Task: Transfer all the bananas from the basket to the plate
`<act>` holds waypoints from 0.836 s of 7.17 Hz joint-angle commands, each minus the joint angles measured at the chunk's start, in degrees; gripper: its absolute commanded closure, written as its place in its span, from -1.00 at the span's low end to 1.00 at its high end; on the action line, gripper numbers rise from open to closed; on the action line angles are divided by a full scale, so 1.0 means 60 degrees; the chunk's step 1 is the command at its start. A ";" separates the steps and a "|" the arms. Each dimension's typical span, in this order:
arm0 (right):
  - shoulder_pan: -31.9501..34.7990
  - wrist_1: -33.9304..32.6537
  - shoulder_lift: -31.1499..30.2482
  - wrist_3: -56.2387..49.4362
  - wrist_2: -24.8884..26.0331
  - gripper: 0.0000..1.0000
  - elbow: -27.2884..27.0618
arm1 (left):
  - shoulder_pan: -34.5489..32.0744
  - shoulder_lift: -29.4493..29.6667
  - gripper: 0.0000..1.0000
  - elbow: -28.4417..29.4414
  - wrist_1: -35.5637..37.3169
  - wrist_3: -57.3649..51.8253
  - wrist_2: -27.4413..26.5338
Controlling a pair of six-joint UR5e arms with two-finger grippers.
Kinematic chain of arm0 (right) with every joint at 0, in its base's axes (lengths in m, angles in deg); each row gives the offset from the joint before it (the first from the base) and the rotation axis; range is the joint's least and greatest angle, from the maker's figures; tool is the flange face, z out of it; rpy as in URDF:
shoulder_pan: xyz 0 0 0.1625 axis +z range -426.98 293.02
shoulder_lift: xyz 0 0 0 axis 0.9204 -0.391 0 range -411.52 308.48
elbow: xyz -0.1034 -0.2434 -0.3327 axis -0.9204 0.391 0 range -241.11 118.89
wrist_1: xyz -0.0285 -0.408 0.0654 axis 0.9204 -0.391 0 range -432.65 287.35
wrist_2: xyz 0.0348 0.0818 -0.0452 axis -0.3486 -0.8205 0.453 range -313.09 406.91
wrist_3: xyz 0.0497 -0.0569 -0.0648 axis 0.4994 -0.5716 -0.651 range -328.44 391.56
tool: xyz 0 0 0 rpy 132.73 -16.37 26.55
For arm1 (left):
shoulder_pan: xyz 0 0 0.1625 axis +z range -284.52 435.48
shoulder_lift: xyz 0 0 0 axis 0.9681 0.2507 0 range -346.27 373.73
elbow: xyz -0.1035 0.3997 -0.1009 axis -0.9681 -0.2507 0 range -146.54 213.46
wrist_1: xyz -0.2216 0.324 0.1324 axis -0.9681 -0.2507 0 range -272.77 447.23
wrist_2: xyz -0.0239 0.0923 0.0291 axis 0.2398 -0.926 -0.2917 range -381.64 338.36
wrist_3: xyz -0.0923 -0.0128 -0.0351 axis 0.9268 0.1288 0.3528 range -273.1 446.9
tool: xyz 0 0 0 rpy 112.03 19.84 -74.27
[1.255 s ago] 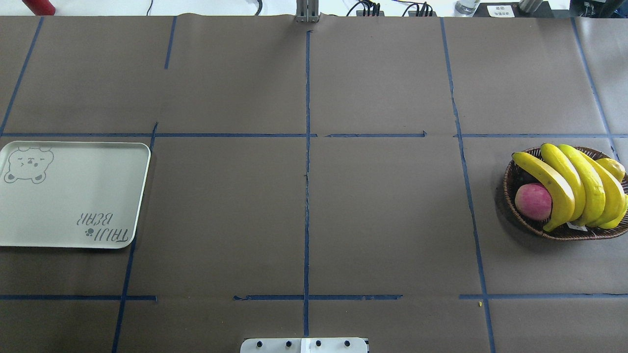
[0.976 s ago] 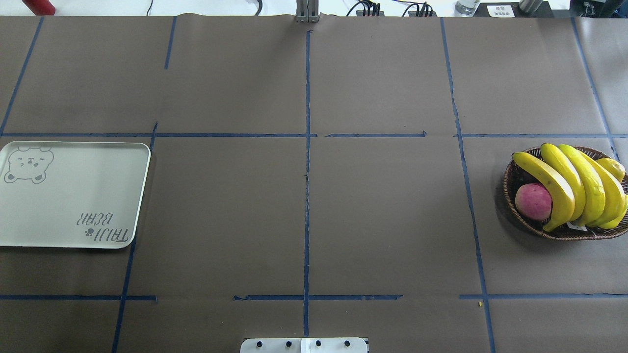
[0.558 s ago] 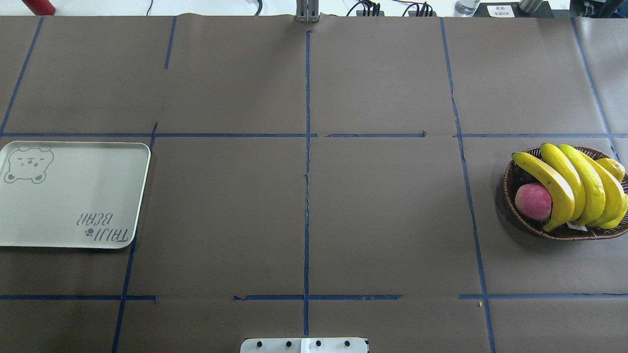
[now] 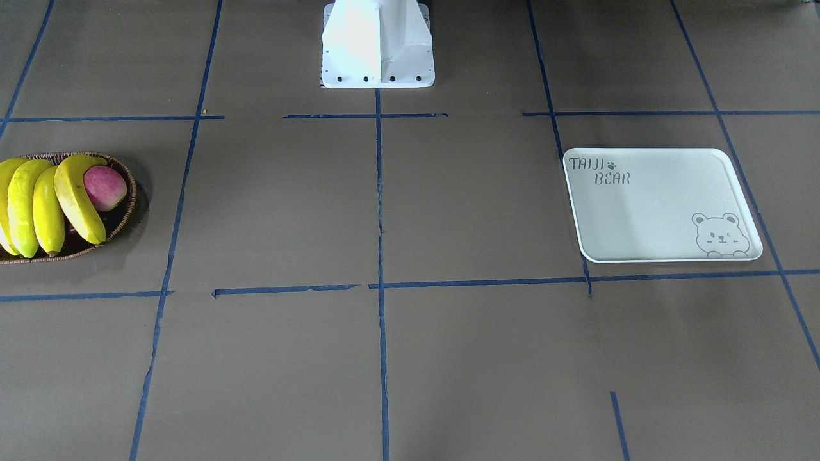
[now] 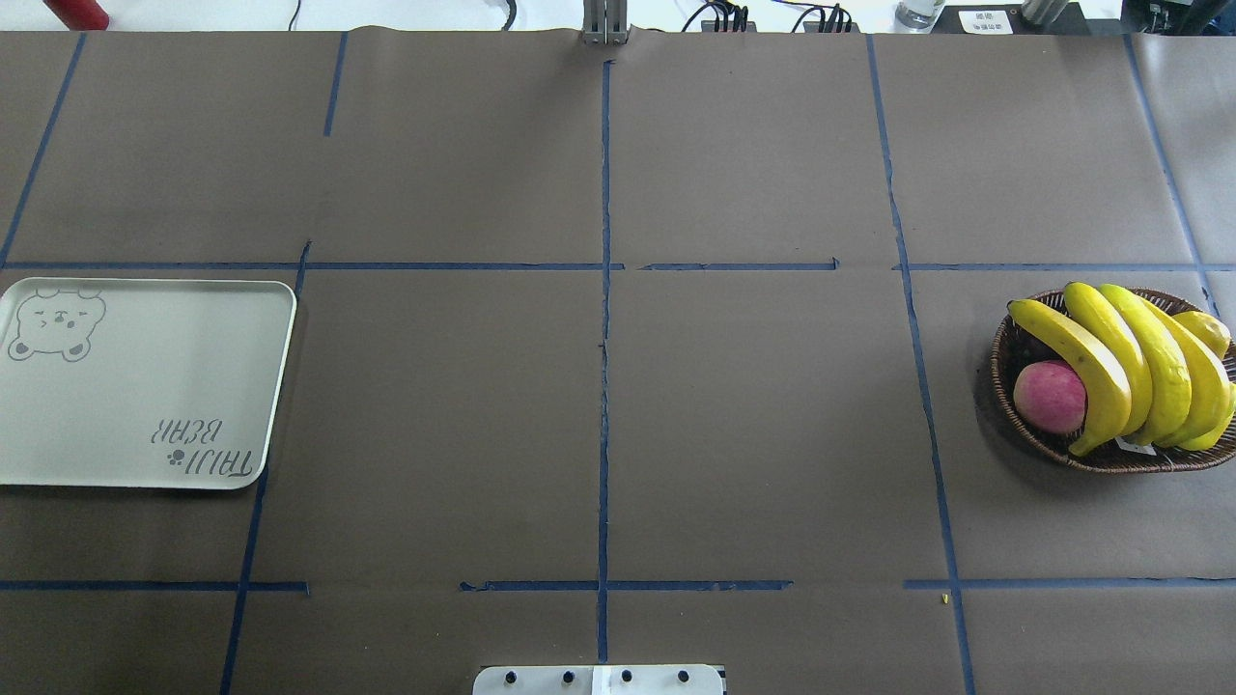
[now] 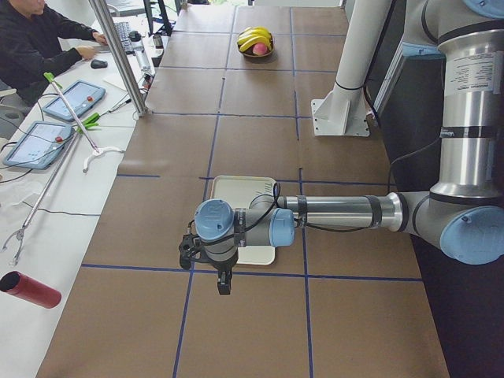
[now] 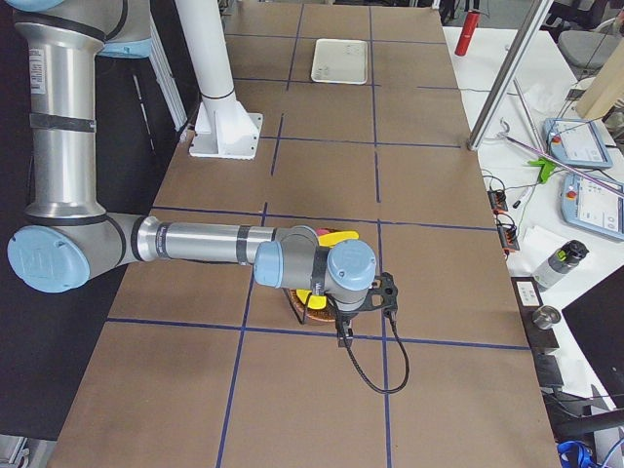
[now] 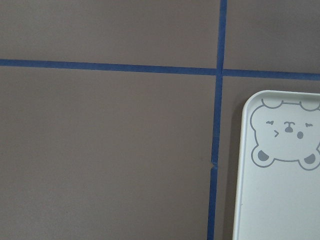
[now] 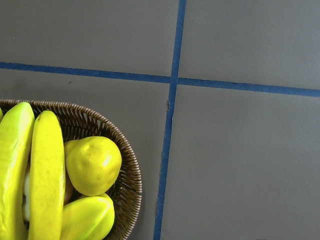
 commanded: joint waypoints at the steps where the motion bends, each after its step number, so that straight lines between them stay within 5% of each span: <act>1: 0.0000 0.0000 0.0000 0.0001 -0.0002 -1.00 -0.0009 | 0.0000 -0.0012 -1.00 0.0000 -0.0011 0.0000 0.0000; 6: -0.0029 -0.0029 0.0525 0.0000 -0.0015 -1.00 -0.0229 | -0.0015 -0.0027 -1.00 -0.0015 -0.0026 0.0000 0.0000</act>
